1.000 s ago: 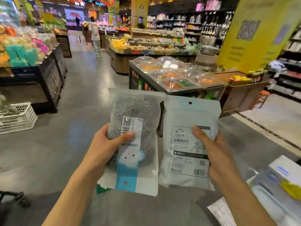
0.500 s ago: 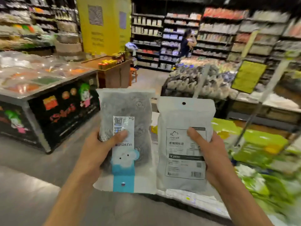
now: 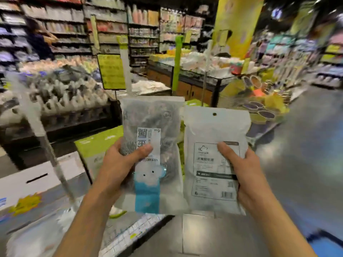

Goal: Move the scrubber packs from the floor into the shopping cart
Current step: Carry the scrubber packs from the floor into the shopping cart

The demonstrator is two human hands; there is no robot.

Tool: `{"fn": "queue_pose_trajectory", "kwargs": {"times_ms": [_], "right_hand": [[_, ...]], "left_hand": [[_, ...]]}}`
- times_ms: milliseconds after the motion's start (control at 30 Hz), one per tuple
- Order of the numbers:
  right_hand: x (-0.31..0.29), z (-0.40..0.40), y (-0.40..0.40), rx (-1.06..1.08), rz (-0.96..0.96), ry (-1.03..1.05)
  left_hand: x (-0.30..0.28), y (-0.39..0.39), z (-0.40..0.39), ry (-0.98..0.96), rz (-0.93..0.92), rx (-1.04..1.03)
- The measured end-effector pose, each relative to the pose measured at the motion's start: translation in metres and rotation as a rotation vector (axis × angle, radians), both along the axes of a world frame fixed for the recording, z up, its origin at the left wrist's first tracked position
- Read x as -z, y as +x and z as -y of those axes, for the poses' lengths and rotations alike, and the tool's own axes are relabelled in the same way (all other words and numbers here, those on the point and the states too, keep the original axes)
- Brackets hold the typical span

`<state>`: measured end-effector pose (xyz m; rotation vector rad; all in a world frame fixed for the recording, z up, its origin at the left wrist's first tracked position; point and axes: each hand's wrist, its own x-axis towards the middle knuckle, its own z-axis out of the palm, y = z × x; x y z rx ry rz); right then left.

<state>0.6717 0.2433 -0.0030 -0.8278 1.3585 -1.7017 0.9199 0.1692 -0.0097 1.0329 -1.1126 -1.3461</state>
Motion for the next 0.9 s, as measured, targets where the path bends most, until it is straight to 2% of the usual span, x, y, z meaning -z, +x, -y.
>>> {"fn": "queue_pose_trajectory", "kwargs": {"times_ms": [200,467,667,900], "right_hand": [[0.005,-0.016,-0.089,0.388,0.025,0.028],[0.016,-0.069,-0.214,0.815,-0.025,0.047],[0.022,-0.097,-0.321,1.061,-0.013,0.046],[0.034,-0.11,-0.437,1.225,-0.034,0.092]], "left_hand": [[0.006,-0.141,0.079,-0.001,0.048,0.375],[0.018,-0.347,0.096,0.005,0.067,0.843],[0.028,-0.505,0.09,0.007,0.155,1.022],[0.028,-0.655,0.075,0.011,0.144,1.184]]}}
